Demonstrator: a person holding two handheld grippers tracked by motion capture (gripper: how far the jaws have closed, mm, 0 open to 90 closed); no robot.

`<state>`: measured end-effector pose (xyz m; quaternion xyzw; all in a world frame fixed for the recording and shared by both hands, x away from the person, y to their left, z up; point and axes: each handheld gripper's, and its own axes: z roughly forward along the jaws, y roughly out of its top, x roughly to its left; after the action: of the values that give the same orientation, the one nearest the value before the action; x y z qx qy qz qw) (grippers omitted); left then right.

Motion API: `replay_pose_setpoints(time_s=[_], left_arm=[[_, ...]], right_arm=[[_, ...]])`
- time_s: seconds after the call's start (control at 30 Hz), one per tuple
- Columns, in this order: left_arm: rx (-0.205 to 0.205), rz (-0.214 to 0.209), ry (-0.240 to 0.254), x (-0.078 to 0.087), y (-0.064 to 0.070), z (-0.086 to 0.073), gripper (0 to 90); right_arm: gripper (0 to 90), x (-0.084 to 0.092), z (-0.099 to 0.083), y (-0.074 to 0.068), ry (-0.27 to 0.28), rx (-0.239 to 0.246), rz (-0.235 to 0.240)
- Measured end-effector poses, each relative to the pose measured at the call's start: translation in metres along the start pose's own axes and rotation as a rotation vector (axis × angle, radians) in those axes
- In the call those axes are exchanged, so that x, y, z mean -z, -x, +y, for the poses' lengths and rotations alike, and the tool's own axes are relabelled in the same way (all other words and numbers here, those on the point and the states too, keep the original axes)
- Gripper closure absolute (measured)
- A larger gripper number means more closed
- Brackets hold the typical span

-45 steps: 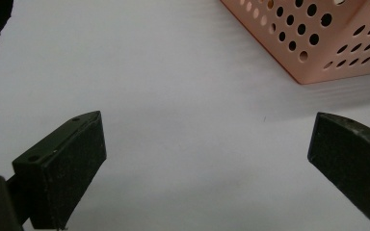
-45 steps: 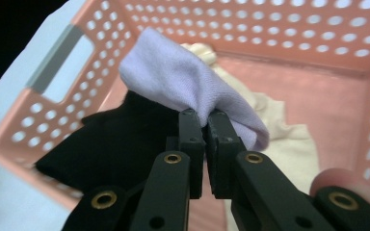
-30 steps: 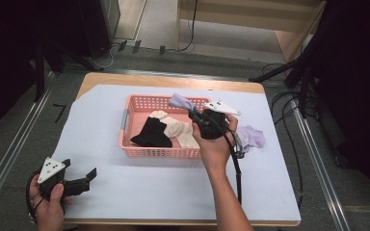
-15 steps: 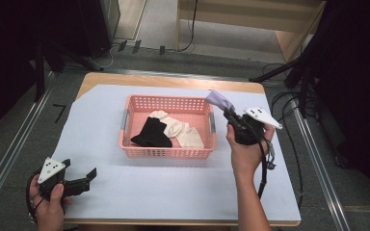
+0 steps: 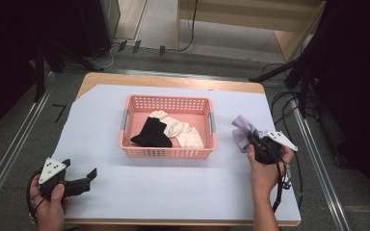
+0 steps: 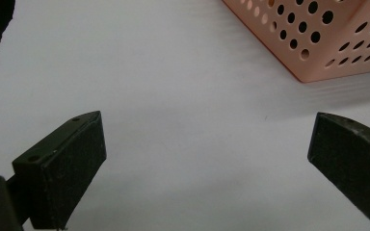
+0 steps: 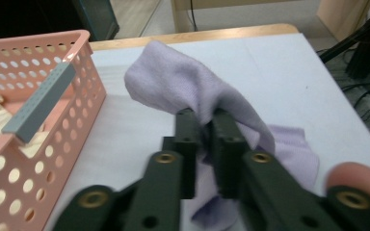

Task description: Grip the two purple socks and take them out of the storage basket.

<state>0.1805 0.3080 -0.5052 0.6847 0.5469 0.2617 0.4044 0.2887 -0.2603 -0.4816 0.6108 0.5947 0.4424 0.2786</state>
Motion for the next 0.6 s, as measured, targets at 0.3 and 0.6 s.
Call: replay_pose_setpoints(time_s=[0.3, 0.6], left_arm=[[-0.004, 0.0, -0.001, 0.0, 0.0, 0.0, 0.5], [-0.011, 0.004, 0.0, 0.0, 0.001, 0.0, 0.5]], right_arm=[[34.8, 0.033, -0.018, 0.017, 0.069, 0.013, -0.011], [31.0, 0.063, -0.051, 0.053, 0.056, 0.022, 0.0]])
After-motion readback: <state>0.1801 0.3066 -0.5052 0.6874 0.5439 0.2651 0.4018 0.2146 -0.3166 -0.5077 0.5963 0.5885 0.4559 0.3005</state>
